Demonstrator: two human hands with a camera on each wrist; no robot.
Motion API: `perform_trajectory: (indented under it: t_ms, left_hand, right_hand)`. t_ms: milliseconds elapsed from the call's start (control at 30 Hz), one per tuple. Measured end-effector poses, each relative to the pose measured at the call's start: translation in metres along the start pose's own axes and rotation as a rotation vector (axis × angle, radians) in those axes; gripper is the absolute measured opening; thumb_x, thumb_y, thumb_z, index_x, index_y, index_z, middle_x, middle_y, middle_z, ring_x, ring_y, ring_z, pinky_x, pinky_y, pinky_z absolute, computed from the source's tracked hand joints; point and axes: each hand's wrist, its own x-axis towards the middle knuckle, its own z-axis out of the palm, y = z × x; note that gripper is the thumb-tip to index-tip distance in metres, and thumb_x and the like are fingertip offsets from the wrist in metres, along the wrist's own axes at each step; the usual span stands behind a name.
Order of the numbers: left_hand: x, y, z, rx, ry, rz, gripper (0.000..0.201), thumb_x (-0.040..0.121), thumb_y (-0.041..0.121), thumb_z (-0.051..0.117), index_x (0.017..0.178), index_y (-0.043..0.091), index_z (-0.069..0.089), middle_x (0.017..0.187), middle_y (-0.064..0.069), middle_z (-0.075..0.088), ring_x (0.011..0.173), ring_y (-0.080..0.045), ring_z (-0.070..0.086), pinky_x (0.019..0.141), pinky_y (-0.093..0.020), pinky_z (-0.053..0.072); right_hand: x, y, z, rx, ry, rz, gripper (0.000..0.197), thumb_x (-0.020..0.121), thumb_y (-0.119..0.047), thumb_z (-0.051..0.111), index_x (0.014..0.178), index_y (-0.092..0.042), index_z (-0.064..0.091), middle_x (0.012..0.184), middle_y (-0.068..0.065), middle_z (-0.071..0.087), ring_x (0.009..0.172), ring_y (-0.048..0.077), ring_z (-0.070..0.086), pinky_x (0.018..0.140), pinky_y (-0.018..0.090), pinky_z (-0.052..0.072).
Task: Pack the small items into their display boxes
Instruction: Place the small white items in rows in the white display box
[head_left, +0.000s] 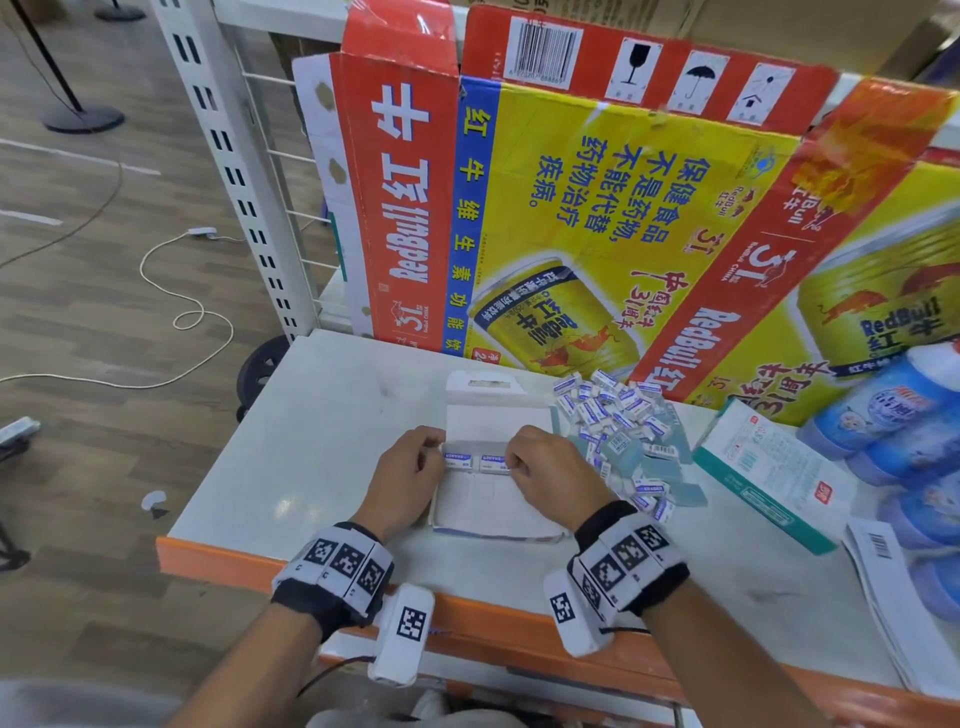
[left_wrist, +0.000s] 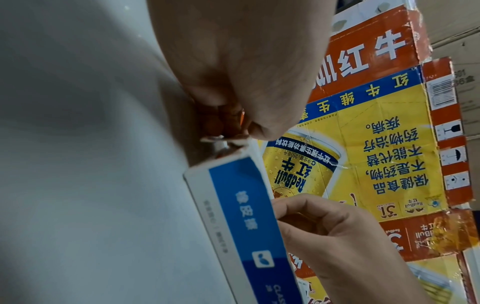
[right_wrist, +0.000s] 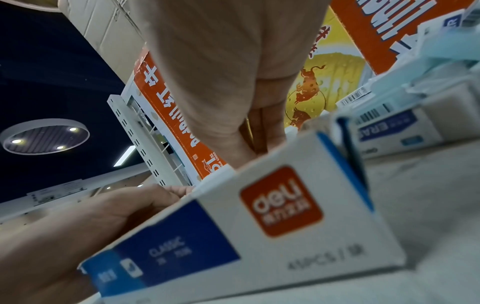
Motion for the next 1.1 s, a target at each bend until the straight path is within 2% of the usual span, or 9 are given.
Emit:
perform_trajectory:
  t_ms: [133, 267, 433, 567, 667, 833, 933, 1033, 1100]
  left_hand:
    - [0.001, -0.003, 0.001, -0.002, -0.011, -0.021, 0.024, 0.094, 0.009, 0.044, 0.111, 0.014, 0.060, 0.099, 0.000, 0.066, 0.085, -0.015, 0.058, 0.065, -0.012, 0.039]
    - [0.001, -0.004, 0.001, 0.000, 0.000, 0.004, 0.022, 0.093, 0.007, 0.045, 0.106, 0.017, 0.060, 0.086, 0.004, 0.064, 0.074, -0.003, 0.054, 0.061, -0.005, 0.037]
    - [0.001, -0.005, 0.002, -0.008, 0.009, 0.026, 0.023, 0.092, 0.006, 0.047, 0.099, 0.025, 0.057, 0.081, 0.013, 0.060, 0.074, 0.001, 0.053, 0.063, -0.003, 0.037]
    - [0.000, -0.005, 0.001, 0.003, 0.007, 0.038, 0.023, 0.093, 0.008, 0.046, 0.098, 0.027, 0.056, 0.084, 0.017, 0.060, 0.078, 0.003, 0.055, 0.064, -0.002, 0.037]
    - [-0.001, -0.007, 0.001, 0.010, 0.008, 0.045, 0.020, 0.094, 0.010, 0.047, 0.100, 0.026, 0.058, 0.087, 0.015, 0.061, 0.080, 0.002, 0.055, 0.066, -0.002, 0.038]
    - [0.000, -0.007, 0.001, 0.006, 0.024, 0.035, 0.017, 0.095, 0.012, 0.048, 0.100, 0.025, 0.059, 0.093, 0.012, 0.062, 0.084, 0.005, 0.055, 0.066, -0.001, 0.037]
    - [0.001, -0.008, 0.001, -0.005, 0.017, 0.008, 0.018, 0.096, 0.012, 0.047, 0.104, 0.020, 0.061, 0.097, 0.007, 0.065, 0.085, 0.002, 0.056, 0.068, -0.003, 0.038]
    - [0.001, -0.008, 0.001, -0.022, 0.001, -0.017, 0.021, 0.096, 0.012, 0.045, 0.105, 0.020, 0.062, 0.100, 0.006, 0.066, 0.088, 0.000, 0.057, 0.070, -0.008, 0.040]
    - [0.001, -0.008, 0.001, -0.031, -0.005, -0.025, 0.022, 0.096, 0.011, 0.044, 0.106, 0.019, 0.062, 0.101, 0.006, 0.067, 0.090, -0.002, 0.058, 0.071, -0.010, 0.040]
  right_hand:
    - [0.003, -0.002, 0.001, -0.075, -0.031, 0.001, 0.019, 0.088, 0.001, 0.044, 0.086, -0.003, 0.061, 0.098, 0.010, 0.056, 0.083, 0.028, 0.058, 0.072, 0.038, 0.048]
    - [0.003, -0.001, 0.004, -0.073, -0.043, 0.018, 0.021, 0.090, 0.001, 0.044, 0.095, -0.004, 0.063, 0.109, 0.007, 0.053, 0.089, 0.026, 0.059, 0.078, 0.032, 0.047]
    - [0.000, 0.003, 0.006, -0.032, -0.034, 0.034, 0.023, 0.092, -0.004, 0.045, 0.103, -0.004, 0.065, 0.112, 0.004, 0.053, 0.093, 0.023, 0.059, 0.076, 0.021, 0.040]
    - [-0.002, 0.003, 0.005, 0.012, -0.065, 0.042, 0.027, 0.092, -0.005, 0.046, 0.112, -0.005, 0.064, 0.114, 0.003, 0.051, 0.098, 0.022, 0.058, 0.085, 0.028, 0.046]
    - [-0.004, 0.003, 0.003, 0.025, -0.079, 0.028, 0.029, 0.092, -0.009, 0.048, 0.117, -0.008, 0.063, 0.115, 0.002, 0.050, 0.100, 0.020, 0.056, 0.085, 0.026, 0.044]
    - [-0.011, 0.013, -0.021, 0.204, 0.092, 0.084, 0.023, 0.092, -0.012, 0.052, 0.107, -0.011, 0.069, 0.105, -0.001, 0.056, 0.090, 0.009, 0.053, 0.083, 0.016, 0.040]
    - [-0.020, 0.035, -0.042, 0.202, 0.187, 0.168, 0.020, 0.090, -0.009, 0.053, 0.097, -0.010, 0.071, 0.097, 0.002, 0.061, 0.086, 0.014, 0.056, 0.080, 0.020, 0.041]
    - [-0.034, 0.058, -0.053, 0.110, 0.177, 0.262, 0.017, 0.088, -0.008, 0.054, 0.089, -0.008, 0.071, 0.092, 0.008, 0.064, 0.081, 0.021, 0.058, 0.076, 0.029, 0.046]
    - [-0.043, 0.066, -0.051, 0.078, 0.110, 0.271, 0.015, 0.086, -0.007, 0.057, 0.090, -0.008, 0.071, 0.092, 0.007, 0.064, 0.083, 0.020, 0.058, 0.074, 0.027, 0.045]
